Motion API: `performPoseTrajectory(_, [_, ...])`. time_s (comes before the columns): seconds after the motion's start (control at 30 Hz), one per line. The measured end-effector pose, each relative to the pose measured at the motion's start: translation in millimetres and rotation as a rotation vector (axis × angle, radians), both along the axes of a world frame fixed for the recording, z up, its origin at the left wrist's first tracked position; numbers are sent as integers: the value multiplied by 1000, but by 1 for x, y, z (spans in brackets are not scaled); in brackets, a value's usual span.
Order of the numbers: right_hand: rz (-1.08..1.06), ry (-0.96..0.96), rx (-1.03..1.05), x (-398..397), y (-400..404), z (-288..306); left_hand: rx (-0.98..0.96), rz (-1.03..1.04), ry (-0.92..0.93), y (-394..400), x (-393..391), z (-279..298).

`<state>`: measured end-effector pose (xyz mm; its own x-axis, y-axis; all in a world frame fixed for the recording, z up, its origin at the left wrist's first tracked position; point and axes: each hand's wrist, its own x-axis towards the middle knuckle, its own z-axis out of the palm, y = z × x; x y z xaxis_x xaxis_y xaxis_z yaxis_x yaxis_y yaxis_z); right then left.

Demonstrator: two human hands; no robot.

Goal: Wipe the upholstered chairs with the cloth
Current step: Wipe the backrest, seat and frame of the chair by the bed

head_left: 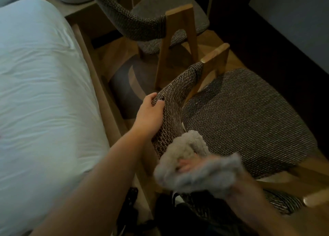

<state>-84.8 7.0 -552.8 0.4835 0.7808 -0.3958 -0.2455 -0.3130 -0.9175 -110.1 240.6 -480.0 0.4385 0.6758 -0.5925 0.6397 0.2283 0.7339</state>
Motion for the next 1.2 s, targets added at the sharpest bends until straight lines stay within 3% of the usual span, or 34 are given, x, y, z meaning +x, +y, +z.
performPoseTrajectory(0.07, [-476, 474, 150, 18, 10, 29, 154, -13, 40, -5, 3, -3])
performPoseTrajectory(0.1, [-661, 530, 208, 36, 24, 50, 185, -14, 40, -6, 4, -4])
performPoseTrajectory(0.17, [-773, 535, 303, 71, 50, 62, 225, -28, 38, -6, 3, -6])
performPoseTrajectory(0.27, [-874, 301, 290, 107, 88, 51, 229, -22, 22, -5, 2, -7])
performPoseTrajectory(0.33, [-850, 136, 142, 126, 118, 32, 229, -15, 9, -6, 1, -8])
performPoseTrajectory(0.5, [-238, -108, -219, 108, 192, -7, 282, -11, 25, -4, -1, -12])
performPoseTrajectory(0.6, [-122, -351, -305, 85, 192, -4, 299, -20, 31, -6, 0, -9])
performPoseTrajectory(0.83, [161, -206, 16, 15, 73, 44, 268, -21, 7, -5, -3, -9])
performPoseTrajectory(0.97, [223, 120, 34, 25, 20, 77, 267, -6, 13, -7, -1, -9])
performPoseTrajectory(1.03, [156, 212, -57, 42, 17, 79, 275, -8, 10, -6, -1, -9])
performPoseTrajectory(1.1, [-66, 311, -128, 59, 28, 75, 273, -10, 11, -7, -1, -10])
performPoseTrajectory(1.2, [-291, 357, -30, 77, 69, 74, 254, 19, -6, -7, -2, -11])
